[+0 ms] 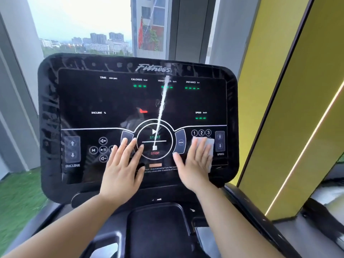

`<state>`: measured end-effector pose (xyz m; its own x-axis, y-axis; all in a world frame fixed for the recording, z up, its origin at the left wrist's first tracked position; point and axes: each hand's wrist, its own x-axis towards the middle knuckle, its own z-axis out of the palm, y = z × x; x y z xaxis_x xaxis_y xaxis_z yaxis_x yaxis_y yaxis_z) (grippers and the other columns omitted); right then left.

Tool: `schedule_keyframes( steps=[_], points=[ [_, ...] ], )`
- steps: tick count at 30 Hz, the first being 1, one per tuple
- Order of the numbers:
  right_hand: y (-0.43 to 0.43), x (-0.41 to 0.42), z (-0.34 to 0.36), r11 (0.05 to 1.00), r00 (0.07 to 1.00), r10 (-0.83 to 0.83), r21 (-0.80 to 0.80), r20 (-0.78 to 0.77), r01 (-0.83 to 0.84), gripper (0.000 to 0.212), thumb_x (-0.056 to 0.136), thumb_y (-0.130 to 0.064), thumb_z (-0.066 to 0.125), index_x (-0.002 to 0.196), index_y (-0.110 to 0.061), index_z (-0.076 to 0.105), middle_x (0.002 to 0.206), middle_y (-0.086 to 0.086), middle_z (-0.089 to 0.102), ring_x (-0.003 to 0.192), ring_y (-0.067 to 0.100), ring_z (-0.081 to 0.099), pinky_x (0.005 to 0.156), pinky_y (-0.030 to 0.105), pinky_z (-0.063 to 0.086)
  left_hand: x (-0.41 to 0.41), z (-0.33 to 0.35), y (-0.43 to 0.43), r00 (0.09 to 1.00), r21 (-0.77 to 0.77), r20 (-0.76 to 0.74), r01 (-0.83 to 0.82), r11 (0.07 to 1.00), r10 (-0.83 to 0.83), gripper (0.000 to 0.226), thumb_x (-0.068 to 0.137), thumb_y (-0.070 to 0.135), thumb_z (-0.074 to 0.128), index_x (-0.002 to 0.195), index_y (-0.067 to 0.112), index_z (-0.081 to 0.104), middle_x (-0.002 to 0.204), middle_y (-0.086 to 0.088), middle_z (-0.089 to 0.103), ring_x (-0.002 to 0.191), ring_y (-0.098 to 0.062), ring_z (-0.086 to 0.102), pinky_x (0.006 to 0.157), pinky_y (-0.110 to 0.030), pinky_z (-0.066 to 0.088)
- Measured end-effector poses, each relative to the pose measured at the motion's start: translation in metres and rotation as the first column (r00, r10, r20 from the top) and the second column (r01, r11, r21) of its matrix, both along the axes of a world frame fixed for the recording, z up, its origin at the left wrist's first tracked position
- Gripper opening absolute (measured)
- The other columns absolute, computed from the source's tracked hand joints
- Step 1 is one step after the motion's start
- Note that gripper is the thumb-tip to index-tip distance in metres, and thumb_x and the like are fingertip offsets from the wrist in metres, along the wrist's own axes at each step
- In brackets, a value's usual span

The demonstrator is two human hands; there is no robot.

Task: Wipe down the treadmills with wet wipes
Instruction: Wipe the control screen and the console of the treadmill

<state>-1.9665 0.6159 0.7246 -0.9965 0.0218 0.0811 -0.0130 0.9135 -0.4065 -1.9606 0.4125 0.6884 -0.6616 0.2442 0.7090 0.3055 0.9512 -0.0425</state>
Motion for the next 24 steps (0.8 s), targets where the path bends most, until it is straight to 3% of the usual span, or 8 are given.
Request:
schedule_keyframes(
  steps=[5,11,15,19,22,24],
  points=[
    [-0.011,0.001,-0.009,0.987,0.993,0.121,0.105,-0.019,-0.118,0.071,0.096,-0.059,0.008,0.130,-0.021,-0.041,0.134,0.003,-0.053,0.128,0.022,-0.046,0.110,0.039,-0.026,-0.001,-0.002,-0.002,1.000,-0.009,0.015,0.012,1.000,-0.012,0.056,0.096,0.040,0.030,0.136,0.007,0.049,0.145,-0.016,0.040,0.138,-0.035,0.028,0.116,-0.044,0.011],
    [0.029,-0.005,-0.006,0.998,0.998,-0.060,0.007,-0.026,0.060,0.070,0.098,-0.054,0.011,0.141,-0.019,-0.033,0.148,0.007,-0.041,0.131,0.018,-0.040,0.114,0.039,-0.018,0.000,-0.002,-0.002,1.000,-0.014,0.019,0.013,1.000,-0.013,0.055,0.090,0.035,0.037,0.135,0.007,0.050,0.145,-0.016,0.041,0.138,-0.034,0.026,0.114,-0.046,0.015],
    [0.009,-0.002,-0.007,0.993,0.995,-0.098,0.058,-0.006,0.098,0.078,0.095,-0.061,0.012,0.130,-0.016,-0.041,0.139,0.011,-0.047,0.135,0.029,-0.038,0.114,0.042,-0.020,0.000,0.004,-0.005,0.999,-0.017,0.013,0.036,0.999,-0.036,0.052,0.090,0.034,0.038,0.131,0.006,0.055,0.139,-0.016,0.049,0.134,-0.032,0.032,0.111,-0.046,0.021],
    [-0.031,0.009,-0.011,0.994,1.000,0.008,0.109,0.004,-0.009,0.081,0.091,-0.067,0.009,0.128,-0.016,-0.043,0.129,0.009,-0.054,0.129,0.029,-0.045,0.108,0.043,-0.026,0.001,0.011,-0.023,0.994,-0.041,0.036,0.109,0.993,-0.108,0.054,0.099,0.039,0.024,0.131,0.008,0.055,0.136,-0.010,0.051,0.133,-0.028,0.036,0.112,-0.038,0.022],
    [-0.063,0.019,-0.015,0.978,0.988,0.152,0.142,0.018,-0.153,0.085,0.071,-0.075,-0.011,0.121,-0.018,-0.049,0.124,0.006,-0.059,0.122,0.027,-0.051,0.106,0.043,-0.029,0.005,0.011,-0.035,0.990,-0.021,0.041,0.134,0.991,-0.133,0.049,0.092,0.034,0.038,0.132,0.010,0.054,0.136,-0.009,0.050,0.134,-0.028,0.035,0.106,-0.041,0.036],
    [-0.063,0.017,-0.019,0.963,0.980,0.196,0.185,0.008,-0.194,0.084,0.068,-0.078,-0.016,0.120,-0.021,-0.050,0.127,0.003,-0.059,0.122,0.023,-0.052,0.105,0.041,-0.030,0.010,0.011,-0.041,0.997,0.013,0.004,0.078,0.997,-0.078,0.049,0.089,0.033,0.041,0.130,0.010,0.055,0.136,-0.011,0.050,0.134,-0.032,0.036,0.104,-0.048,0.037]
  ],
)
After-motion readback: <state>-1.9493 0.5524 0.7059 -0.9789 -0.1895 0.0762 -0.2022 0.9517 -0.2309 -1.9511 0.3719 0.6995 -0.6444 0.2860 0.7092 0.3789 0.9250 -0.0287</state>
